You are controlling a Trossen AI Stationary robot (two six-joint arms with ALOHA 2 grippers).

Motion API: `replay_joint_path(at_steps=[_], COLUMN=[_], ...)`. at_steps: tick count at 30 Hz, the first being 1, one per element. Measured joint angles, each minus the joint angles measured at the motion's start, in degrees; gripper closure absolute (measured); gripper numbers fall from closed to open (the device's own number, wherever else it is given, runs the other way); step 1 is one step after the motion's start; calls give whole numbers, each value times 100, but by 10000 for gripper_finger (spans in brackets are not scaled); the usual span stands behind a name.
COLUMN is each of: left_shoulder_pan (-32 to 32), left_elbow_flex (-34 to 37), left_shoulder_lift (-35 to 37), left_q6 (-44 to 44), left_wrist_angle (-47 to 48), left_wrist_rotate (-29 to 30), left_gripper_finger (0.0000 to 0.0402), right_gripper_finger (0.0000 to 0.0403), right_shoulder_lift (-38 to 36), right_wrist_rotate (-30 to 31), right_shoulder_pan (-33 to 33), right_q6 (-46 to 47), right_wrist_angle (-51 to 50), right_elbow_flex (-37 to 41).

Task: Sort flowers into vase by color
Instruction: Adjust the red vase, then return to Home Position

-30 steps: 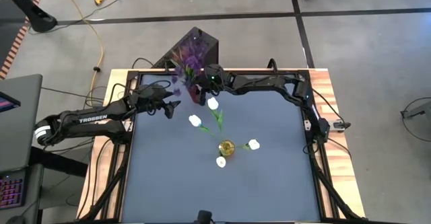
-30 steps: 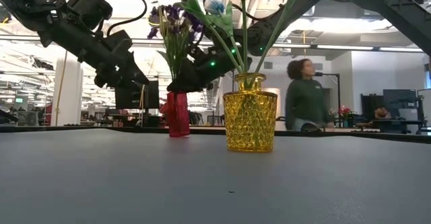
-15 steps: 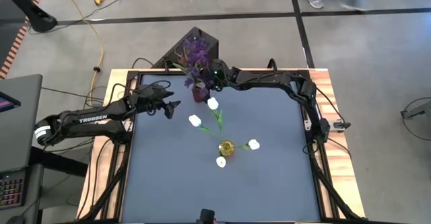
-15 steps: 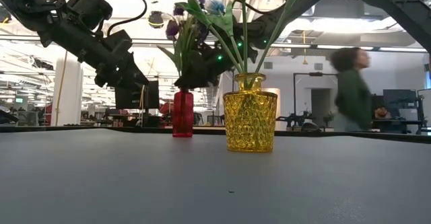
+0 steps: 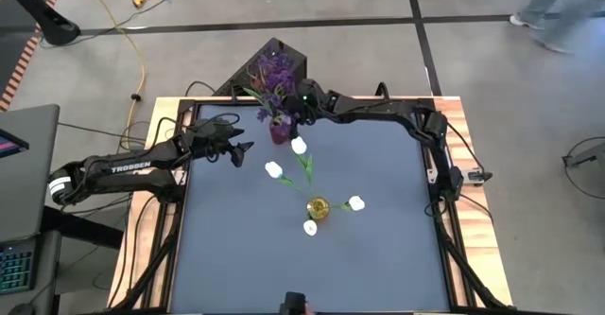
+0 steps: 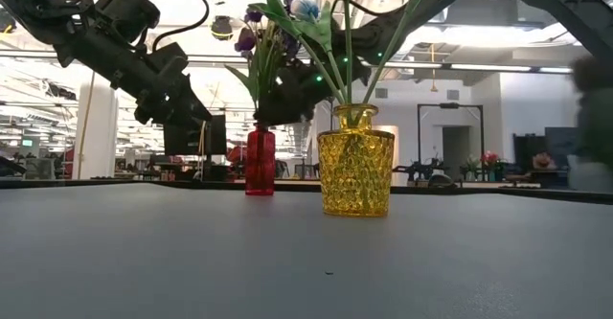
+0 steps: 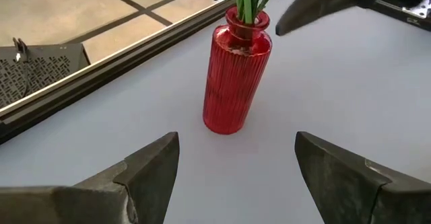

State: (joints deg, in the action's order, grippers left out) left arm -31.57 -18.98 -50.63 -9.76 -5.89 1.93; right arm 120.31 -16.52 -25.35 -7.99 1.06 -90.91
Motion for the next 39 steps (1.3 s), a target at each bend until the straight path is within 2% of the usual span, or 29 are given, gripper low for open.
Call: replay_joint_path(at_steps=[8,17,23,28,33,36,39], left_shoulder_pan=[-2,-2,-2,-2,10,96,305], left_elbow_flex=[0,0,0,0,0,0,0], left_shoulder_lift=[0,4,7,232,848,1300,1721], left_q6=[2,44,-69,-293,-684,-901,-1035], left_wrist_angle=[2,-2,-3,24,370,765,1125], left_wrist_rotate=[0,-25,-406,-868,-1170,-1373,-1531], left_gripper_finger=[119,119,119,119,119,119,119], right_gripper_finger=[45,44,50,88,141,182,235], right_shoulder_lift=[-346,-958,-1372,-1729,-2176,-2560,-3160], right_wrist_rotate=[-6,-1,8,54,173,174,176], right_shoulder_pan=[-222,-562,-716,-740,-562,-386,-192], right_q6=[-226,-455,-394,-256,-12,142,418], right_wrist_angle=[-806,-2387,-3720,-4848,-5722,-5910,-5765], right_elbow_flex=[-2,2,2,2,6,201,777])
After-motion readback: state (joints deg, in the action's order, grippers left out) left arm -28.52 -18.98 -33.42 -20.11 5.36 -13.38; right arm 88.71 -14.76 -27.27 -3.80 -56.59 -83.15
